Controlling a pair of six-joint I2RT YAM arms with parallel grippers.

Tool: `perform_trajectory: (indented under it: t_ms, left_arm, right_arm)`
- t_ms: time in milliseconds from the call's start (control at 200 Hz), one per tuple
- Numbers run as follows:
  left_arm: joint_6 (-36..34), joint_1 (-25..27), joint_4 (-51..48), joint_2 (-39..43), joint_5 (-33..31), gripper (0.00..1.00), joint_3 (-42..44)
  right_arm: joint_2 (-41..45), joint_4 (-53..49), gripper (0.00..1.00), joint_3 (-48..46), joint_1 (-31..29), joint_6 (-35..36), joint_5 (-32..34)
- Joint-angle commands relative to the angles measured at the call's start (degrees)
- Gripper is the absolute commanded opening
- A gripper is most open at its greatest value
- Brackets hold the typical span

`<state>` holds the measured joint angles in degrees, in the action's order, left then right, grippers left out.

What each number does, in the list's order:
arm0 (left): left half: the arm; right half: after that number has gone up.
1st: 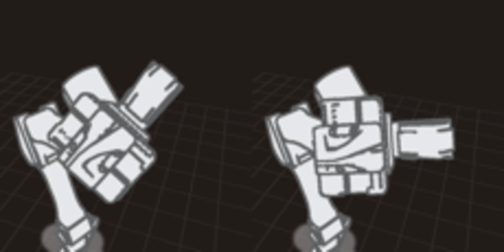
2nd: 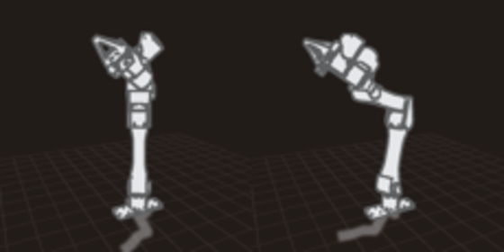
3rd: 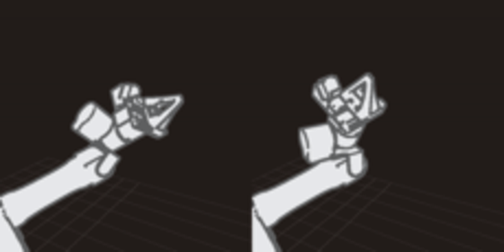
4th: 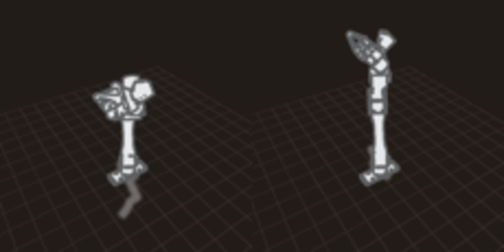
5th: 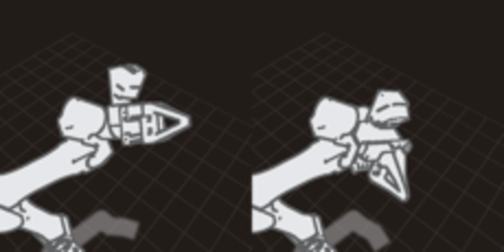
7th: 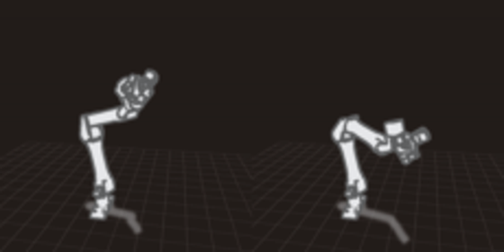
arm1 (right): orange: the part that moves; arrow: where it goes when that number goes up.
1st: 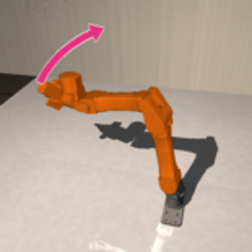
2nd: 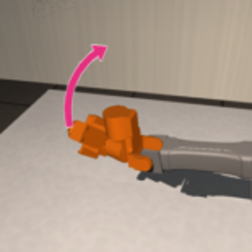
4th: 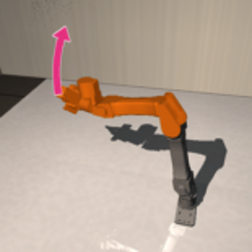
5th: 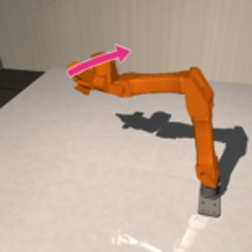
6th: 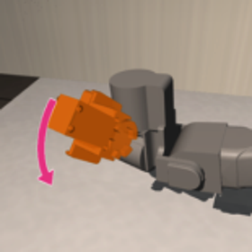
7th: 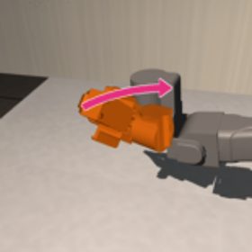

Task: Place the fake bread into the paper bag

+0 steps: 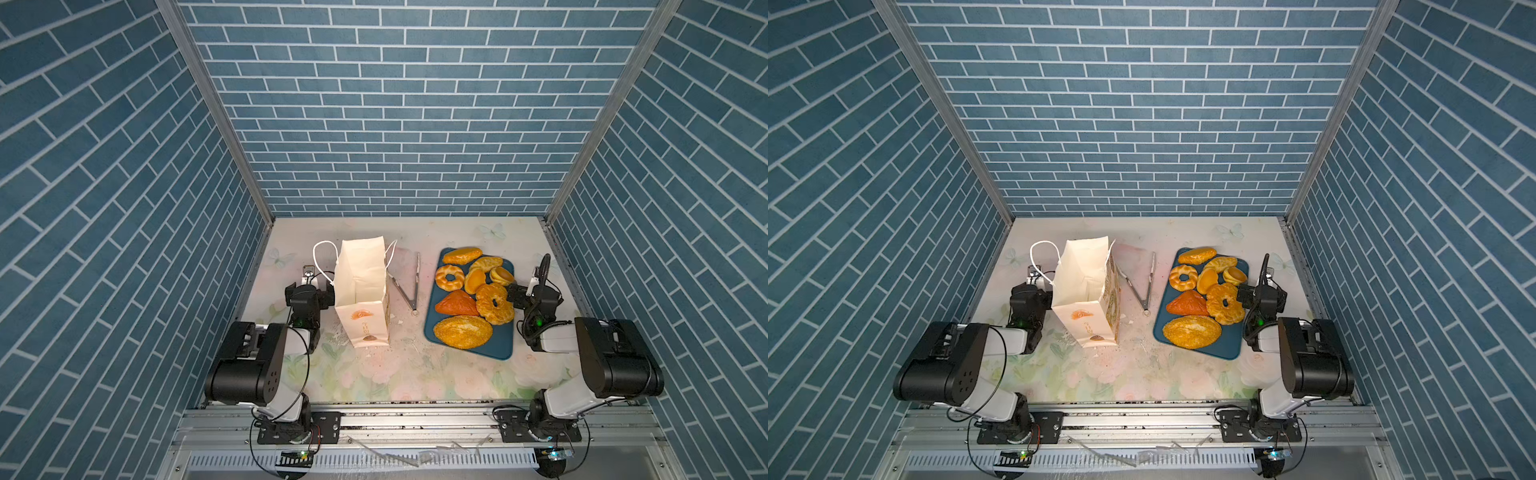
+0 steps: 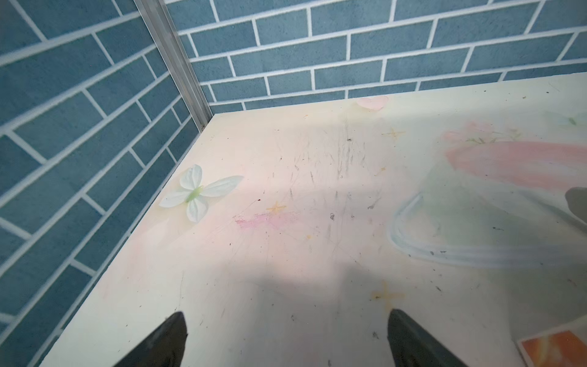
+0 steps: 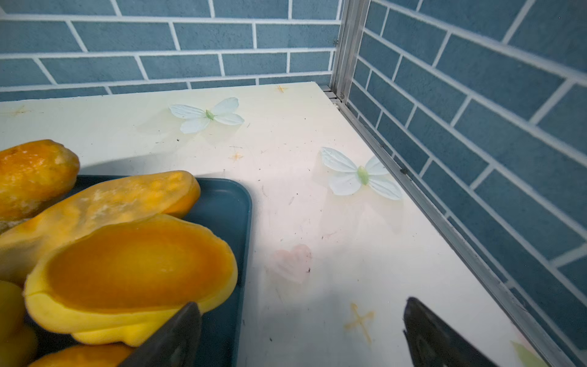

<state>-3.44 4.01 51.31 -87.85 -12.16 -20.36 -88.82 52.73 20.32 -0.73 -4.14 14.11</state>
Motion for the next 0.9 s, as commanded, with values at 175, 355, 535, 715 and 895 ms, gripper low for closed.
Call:
perform_trajectory:
  t_ms: [175, 355, 535, 715, 895]
  left_arm:
    - [0.0, -0.2, 0.1, 0.0, 0.5, 1.00, -1.1]
    - [0.0, -0.2, 0.1, 0.0, 0.5, 1.00, -1.1]
    - [0.0, -0.1, 0.1, 0.0, 0.5, 0.99, -1.0]
    - [0.0, -0.2, 0.1, 0.1, 0.5, 1.00, -1.1]
    - [0.0, -0.1, 0.1, 0.0, 0.4, 1.00, -1.1]
  right_arm:
    - [0.3, 0.8, 0.99, 0.5, 0.2, 1.2, -2.2]
    - [0.2, 0.6, 0.99, 0.7, 0.2, 1.1, -2.2]
    - [0.2, -0.4, 0.99, 1.1, 0.8, 0.6, -3.5]
    - [0.2, -0.4, 0.99, 1.2, 0.8, 0.7, -3.5]
    - [0.3, -0.3, 0.99, 1.1, 0.8, 0.7, -3.5]
